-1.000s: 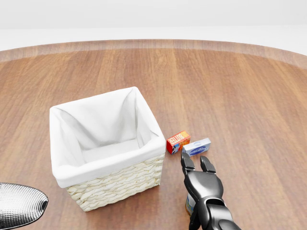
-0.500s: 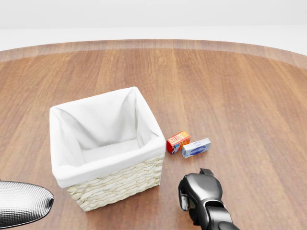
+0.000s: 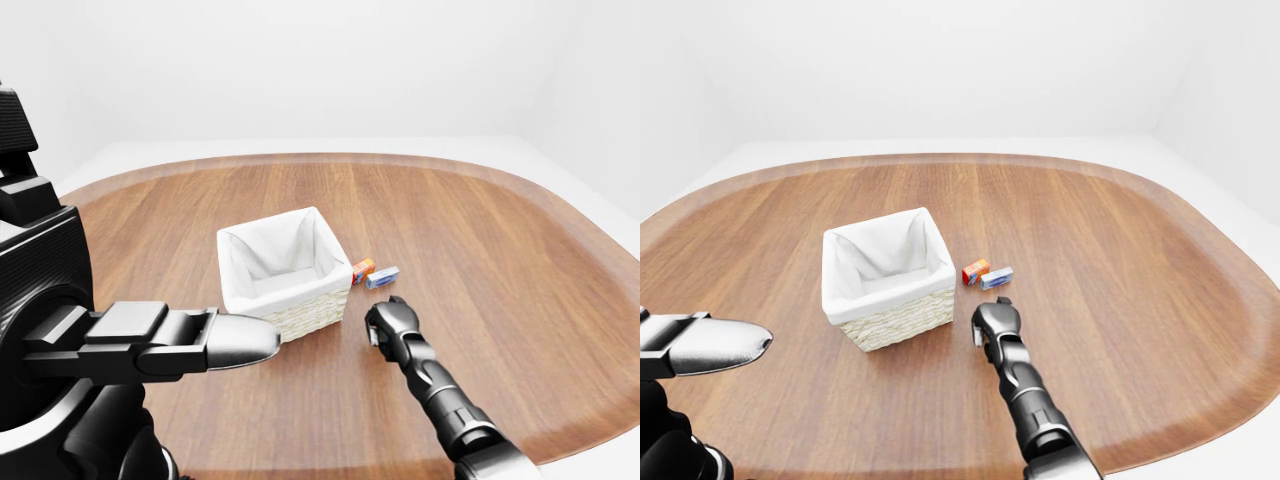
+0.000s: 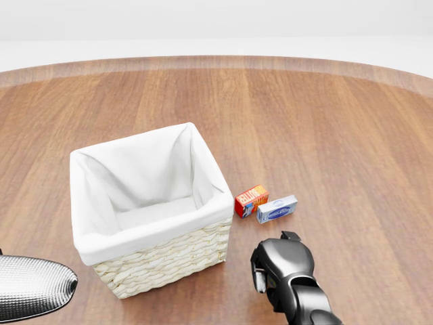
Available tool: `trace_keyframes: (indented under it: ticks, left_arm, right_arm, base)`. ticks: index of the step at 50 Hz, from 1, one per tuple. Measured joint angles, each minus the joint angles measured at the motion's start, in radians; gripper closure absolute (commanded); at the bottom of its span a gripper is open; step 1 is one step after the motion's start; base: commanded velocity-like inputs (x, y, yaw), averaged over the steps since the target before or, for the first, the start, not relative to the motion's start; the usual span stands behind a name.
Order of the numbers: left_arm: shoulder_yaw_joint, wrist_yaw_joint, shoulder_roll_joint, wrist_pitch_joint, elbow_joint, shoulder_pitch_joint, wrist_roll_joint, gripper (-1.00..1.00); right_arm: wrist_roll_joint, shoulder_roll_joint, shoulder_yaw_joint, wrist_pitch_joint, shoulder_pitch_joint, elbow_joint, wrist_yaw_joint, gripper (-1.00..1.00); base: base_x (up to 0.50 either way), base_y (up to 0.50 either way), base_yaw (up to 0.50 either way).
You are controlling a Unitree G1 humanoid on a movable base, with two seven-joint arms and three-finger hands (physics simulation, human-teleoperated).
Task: Pick up the alphabet soup and put it in the basket.
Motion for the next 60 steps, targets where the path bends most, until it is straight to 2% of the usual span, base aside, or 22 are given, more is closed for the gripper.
trace_keyframes:
  ticks: [14, 25, 40, 49, 60]
  left_arm:
    - [-0.004, 0.003, 0.002, 0.000, 0.000, 0.003, -0.002, -1.00]
    - [-0.008, -0.014, -0.009, 0.000, 0.000, 0.005, 0.020, -1.00]
    - [-0.010, -0.030, -0.022, 0.000, 0.000, 0.001, 0.039, -1.00]
    - [-0.007, -0.011, -0.010, 0.000, 0.000, -0.001, 0.013, -1.00]
    - [-0.008, 0.018, 0.008, 0.000, 0.000, 0.002, -0.021, -1.00]
  right_arm:
    - [-0.039, -0.006, -0.022, 0.047, 0.093, -0.382, 0.249, 0.97]
    - [-0.067, 0.001, -0.033, 0.047, 0.136, -0.610, 0.423, 0.96]
    - [-0.088, 0.007, -0.052, 0.047, 0.130, -0.836, 0.628, 0.96]
    - [-0.102, 0.011, -0.061, 0.047, 0.111, -0.930, 0.721, 0.96]
    - [-0.116, 0.018, -0.066, 0.047, 0.082, -0.989, 0.788, 0.96]
  base:
    - [0.00, 0.00, 0.00]
    - [0.00, 0.00, 0.00]
    - [0.00, 0.00, 0.00]
    - [0.00, 0.00, 0.00]
    - [0.00, 0.00, 0.00]
